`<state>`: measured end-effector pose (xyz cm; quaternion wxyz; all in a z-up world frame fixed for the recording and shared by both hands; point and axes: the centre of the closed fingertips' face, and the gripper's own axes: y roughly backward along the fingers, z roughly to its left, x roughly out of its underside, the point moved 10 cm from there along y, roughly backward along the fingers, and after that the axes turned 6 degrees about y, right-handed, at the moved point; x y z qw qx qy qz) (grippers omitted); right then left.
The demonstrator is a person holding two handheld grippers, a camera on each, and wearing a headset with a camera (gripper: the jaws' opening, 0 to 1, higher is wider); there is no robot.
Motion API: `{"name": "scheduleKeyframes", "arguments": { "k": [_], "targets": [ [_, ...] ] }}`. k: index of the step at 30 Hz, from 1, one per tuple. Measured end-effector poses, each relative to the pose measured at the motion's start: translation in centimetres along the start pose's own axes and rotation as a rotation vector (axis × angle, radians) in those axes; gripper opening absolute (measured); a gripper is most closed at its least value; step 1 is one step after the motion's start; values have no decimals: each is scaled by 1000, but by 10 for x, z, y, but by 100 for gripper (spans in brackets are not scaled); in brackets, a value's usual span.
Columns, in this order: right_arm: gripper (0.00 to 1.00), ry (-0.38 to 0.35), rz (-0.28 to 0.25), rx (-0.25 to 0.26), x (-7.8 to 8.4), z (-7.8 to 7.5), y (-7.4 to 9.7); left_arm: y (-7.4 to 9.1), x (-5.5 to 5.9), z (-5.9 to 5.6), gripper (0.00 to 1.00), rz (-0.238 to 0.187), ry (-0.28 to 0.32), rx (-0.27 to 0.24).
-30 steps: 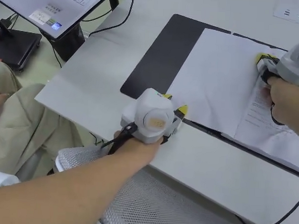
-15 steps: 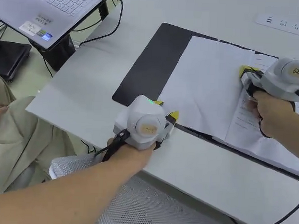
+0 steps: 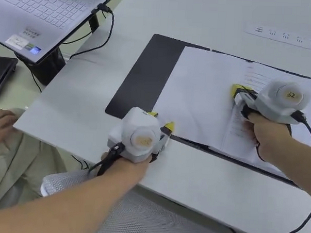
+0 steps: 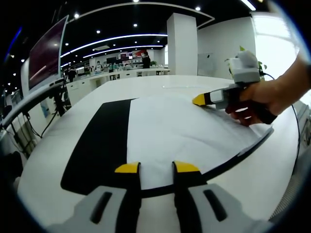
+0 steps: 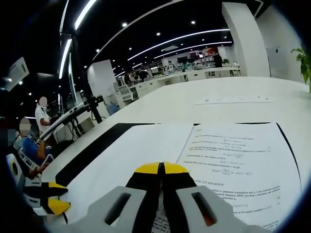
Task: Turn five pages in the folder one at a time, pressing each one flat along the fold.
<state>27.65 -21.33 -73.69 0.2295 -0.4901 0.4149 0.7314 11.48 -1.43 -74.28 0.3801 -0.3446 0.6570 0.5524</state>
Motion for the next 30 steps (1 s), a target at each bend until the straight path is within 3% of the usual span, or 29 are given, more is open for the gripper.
{"name": "scheduleKeyframes", "arguments": {
  "k": [11,30],
  "targets": [
    [0,-22,5,-11,4,19,33,-1,1,0,24,1,0,0],
    [0,-1,52,-69,31,45,77,-2,1,1,24,2,0,0]
  ]
}}
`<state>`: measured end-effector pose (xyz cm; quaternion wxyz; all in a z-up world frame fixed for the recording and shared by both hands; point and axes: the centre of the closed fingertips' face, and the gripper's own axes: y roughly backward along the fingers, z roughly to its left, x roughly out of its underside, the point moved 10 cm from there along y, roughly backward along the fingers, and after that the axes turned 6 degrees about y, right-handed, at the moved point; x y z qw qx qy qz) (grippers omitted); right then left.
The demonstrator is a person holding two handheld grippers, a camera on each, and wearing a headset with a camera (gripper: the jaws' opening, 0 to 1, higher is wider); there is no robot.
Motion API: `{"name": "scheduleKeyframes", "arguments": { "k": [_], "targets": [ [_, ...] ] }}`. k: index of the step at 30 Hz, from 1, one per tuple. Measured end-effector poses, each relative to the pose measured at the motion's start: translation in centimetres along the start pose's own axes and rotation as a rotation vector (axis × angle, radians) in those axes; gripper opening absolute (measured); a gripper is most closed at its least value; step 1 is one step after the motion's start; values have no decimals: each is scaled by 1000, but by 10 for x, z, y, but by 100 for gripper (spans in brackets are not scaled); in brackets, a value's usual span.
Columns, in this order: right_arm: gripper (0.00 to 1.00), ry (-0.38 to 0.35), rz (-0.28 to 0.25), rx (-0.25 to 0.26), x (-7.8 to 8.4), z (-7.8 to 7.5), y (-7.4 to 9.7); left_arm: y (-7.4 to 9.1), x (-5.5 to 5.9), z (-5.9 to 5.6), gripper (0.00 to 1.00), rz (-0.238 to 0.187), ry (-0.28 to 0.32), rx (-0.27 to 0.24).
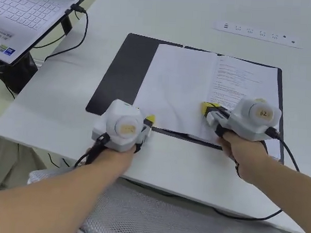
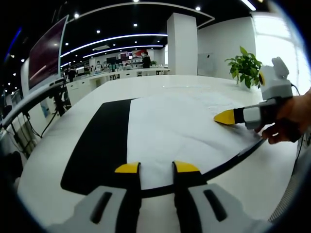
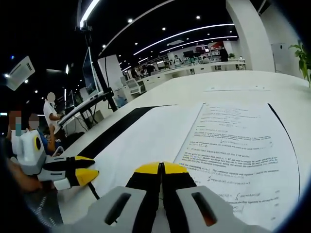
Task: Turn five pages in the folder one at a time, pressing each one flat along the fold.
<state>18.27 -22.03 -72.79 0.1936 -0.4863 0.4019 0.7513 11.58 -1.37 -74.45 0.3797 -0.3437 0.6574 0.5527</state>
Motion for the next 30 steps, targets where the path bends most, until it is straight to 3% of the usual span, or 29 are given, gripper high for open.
{"name": "scheduleKeyframes", "arguments": {
  "k": [13,25,27,30],
  "targets": [
    [0,-9,40,-37,18,12,22,-1,0,0,24,2,1,1],
    [0,-1,121,-100,38,30,54,2,-1,-1,24,6,4,2],
    [0,-5,166,-117,44,35,58,3,-1,-2,24,6,6,1],
    [0,-20,153,-121,46,41,65,4,-1,-2,24,6,8,1]
  ]
}}
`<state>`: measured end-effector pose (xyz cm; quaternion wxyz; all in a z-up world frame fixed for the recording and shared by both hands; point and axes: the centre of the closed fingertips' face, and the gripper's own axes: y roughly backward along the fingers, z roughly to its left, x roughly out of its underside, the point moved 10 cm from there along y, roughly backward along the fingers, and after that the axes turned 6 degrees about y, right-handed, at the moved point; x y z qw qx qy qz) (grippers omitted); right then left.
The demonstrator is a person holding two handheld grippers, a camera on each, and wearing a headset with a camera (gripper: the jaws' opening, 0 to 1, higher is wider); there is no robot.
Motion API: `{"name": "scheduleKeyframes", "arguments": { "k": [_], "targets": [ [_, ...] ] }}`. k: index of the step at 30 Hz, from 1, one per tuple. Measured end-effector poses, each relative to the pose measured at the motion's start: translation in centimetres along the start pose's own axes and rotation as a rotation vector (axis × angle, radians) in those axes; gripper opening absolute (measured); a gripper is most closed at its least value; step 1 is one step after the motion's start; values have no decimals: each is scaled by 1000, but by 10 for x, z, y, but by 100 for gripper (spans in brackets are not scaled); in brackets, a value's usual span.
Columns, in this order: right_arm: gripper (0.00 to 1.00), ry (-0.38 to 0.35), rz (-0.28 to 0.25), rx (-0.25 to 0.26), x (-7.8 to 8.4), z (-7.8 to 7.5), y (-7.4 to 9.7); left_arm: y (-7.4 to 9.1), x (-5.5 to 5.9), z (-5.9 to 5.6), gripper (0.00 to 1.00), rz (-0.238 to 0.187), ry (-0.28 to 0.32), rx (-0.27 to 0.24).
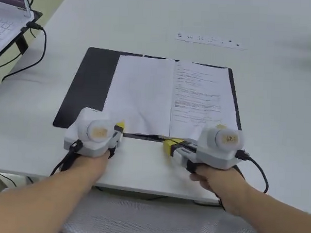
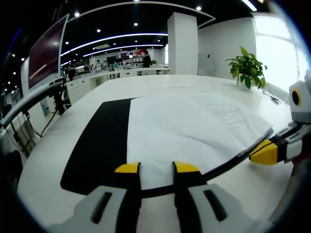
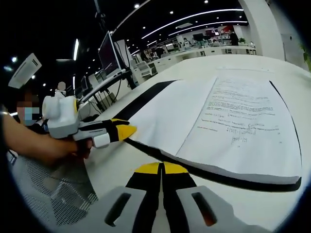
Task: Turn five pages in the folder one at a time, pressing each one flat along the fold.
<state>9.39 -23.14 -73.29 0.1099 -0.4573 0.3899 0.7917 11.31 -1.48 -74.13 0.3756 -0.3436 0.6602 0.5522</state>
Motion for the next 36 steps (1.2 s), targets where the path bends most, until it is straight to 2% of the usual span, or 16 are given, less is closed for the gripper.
{"name": "scheduleKeyframes", "arguments": {
  "k": [4,8,11,15,19,24,26,27,31,36],
  "targets": [
    [0,-4,-7,-17,-7,9,7,1,-1,0,24,1,-1,0],
    [0,-33,-43,-22,-22,16,18,2,-3,1,24,11,-2,1],
    [0,-79,-69,-10,-31,17,27,3,-5,1,24,23,9,-2],
    [0,-162,-113,33,-41,16,45,2,-9,4,24,57,23,7],
    [0,-208,-144,75,-44,11,65,1,-16,10,20,110,68,27],
    [0,-235,-177,134,-45,0,85,2,-23,13,20,167,209,53],
    [0,-241,-182,154,-45,-3,91,4,-25,12,23,174,258,80],
    [0,-248,-191,167,-46,-6,95,5,-28,12,24,183,303,88],
    [0,-260,-209,224,-49,-17,109,15,-41,14,25,162,381,81],
    [0,-270,-234,288,-53,-33,122,34,-58,8,37,154,353,97]
  ]
}}
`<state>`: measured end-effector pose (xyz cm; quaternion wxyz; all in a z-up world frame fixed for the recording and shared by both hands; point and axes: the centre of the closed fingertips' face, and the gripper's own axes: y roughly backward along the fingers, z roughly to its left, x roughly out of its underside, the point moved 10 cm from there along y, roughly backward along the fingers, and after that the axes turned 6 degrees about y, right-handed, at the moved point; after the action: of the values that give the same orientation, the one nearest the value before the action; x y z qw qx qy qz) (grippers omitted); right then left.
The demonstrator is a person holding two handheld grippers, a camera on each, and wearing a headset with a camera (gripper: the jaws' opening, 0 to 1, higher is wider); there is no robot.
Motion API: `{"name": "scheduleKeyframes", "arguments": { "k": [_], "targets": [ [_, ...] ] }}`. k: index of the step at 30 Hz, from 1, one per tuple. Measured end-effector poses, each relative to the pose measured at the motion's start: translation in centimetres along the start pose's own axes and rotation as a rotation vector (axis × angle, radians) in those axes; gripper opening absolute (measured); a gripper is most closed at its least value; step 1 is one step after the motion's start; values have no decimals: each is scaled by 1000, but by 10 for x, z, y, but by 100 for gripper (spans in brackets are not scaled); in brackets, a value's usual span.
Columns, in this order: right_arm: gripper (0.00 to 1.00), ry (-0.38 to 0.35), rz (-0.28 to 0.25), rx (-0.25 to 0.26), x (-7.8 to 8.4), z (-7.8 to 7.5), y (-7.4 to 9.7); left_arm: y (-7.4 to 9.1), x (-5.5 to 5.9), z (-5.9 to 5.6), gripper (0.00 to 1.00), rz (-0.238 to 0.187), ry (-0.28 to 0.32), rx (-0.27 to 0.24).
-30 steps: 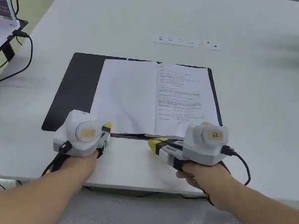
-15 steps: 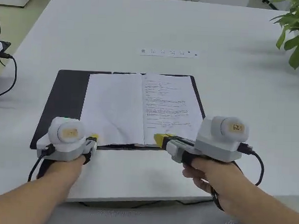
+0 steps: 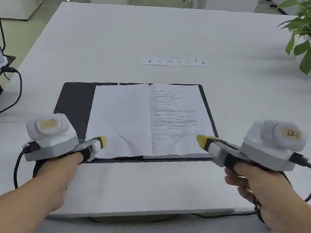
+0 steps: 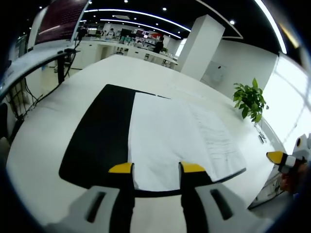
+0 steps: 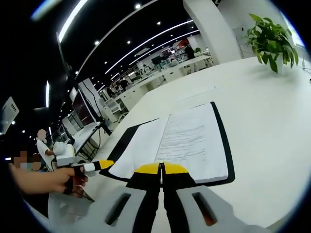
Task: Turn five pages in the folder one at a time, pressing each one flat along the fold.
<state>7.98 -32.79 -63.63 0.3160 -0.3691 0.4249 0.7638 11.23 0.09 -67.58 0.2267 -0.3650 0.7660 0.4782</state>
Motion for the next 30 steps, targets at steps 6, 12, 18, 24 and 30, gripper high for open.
{"name": "scheduleKeyframes", "arguments": {
  "k": [6,12,18,24,30],
  "targets": [
    [8,24,-12,48,-10,-17,6,24,-5,-14,51,1,-28,48],
    [28,16,3,93,-17,-35,11,50,-9,-23,62,-17,-47,71],
    [36,-11,26,121,-17,-47,17,69,-15,-31,69,-39,-96,88],
    [52,-29,16,120,-17,-44,28,90,-16,-36,87,-77,-151,90],
    [67,10,-25,102,-17,-33,41,108,-13,-36,92,-88,-247,75]
  ]
}}
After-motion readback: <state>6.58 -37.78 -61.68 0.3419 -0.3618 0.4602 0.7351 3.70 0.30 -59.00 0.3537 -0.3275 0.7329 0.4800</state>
